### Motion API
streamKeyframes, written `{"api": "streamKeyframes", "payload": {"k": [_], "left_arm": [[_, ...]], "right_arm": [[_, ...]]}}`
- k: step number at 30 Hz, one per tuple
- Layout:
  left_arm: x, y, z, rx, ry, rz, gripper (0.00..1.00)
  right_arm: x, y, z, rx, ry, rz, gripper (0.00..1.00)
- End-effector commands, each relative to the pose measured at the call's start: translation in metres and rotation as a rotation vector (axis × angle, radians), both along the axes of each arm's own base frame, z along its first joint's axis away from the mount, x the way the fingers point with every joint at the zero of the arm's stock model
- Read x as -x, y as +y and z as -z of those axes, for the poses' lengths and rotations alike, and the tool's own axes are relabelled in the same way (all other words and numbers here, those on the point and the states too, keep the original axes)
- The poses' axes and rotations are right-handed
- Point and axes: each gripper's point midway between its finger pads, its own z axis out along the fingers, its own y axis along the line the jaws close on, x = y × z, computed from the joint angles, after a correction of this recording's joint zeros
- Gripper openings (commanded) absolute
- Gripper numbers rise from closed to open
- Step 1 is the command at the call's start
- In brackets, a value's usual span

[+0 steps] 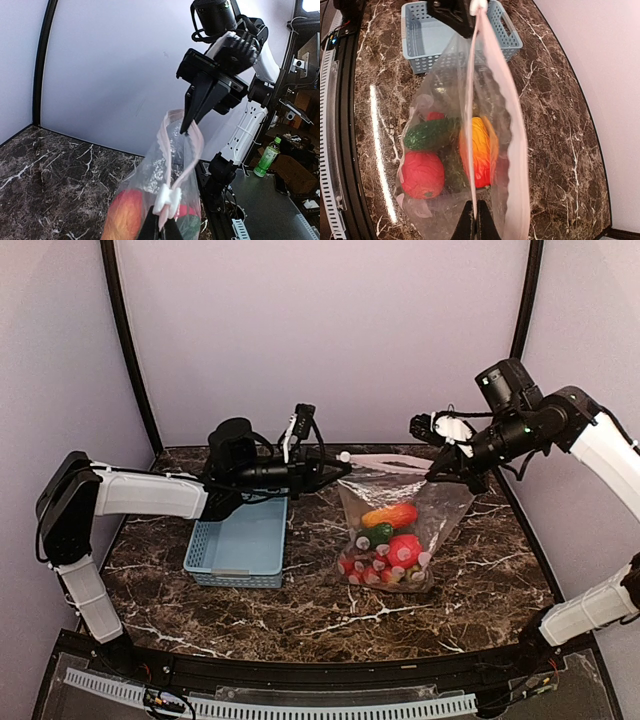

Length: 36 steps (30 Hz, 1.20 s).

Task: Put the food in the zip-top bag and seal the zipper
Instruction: Hold the zipper from the zipper food storage bag, then zip the zipper on the zipper food storage bag.

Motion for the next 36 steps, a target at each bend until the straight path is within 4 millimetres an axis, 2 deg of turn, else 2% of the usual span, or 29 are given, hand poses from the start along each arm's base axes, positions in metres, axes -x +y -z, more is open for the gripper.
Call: {"api": "streamKeyframes", "payload": {"k": [1, 5, 8, 12, 17, 26, 30, 36], "left_arm": [[0.004, 0.02, -0.018, -0.013, -0.045, -0.078, 0.01], [-0.003, 0.028, -0.014, -0.031, 0.002, -0.161, 0.01], [-0.004, 0.03, -0.011, -0.04, 0.051, -0.182, 0.01], [0.006, 0.034, -0.012, -0.04, 0.06, -0.188, 0.01], [0.018, 0.036, -0.014, -0.062, 0.045, -0.194, 0.01], [0.044, 0.039, -0.03, -0.055, -0.055, -0.17, 0.01], [0.05, 0.037, -0.027, -0.066, -0.067, -0.164, 0.01], [0.055, 0.035, -0.022, -0.099, -0.089, -0.166, 0.01]], "right_arm": [[-0.014, -0.003, -0.009, -0.038, -0.053, 0.019, 0.0], [-0.009, 0.003, -0.022, -0.084, -0.054, -0.01, 0.0], [0.003, 0.011, -0.038, -0.148, -0.024, -0.061, 0.11], [0.011, 0.026, -0.056, -0.216, 0.018, -0.124, 0.22], [0.009, 0.054, -0.065, -0.255, 0.057, -0.165, 0.27], [-0.002, 0.111, -0.07, -0.272, 0.096, -0.216, 0.25], [0.006, 0.131, -0.069, -0.277, 0.132, -0.258, 0.25], [0.013, 0.151, -0.054, -0.239, 0.151, -0.277, 0.25]]}}
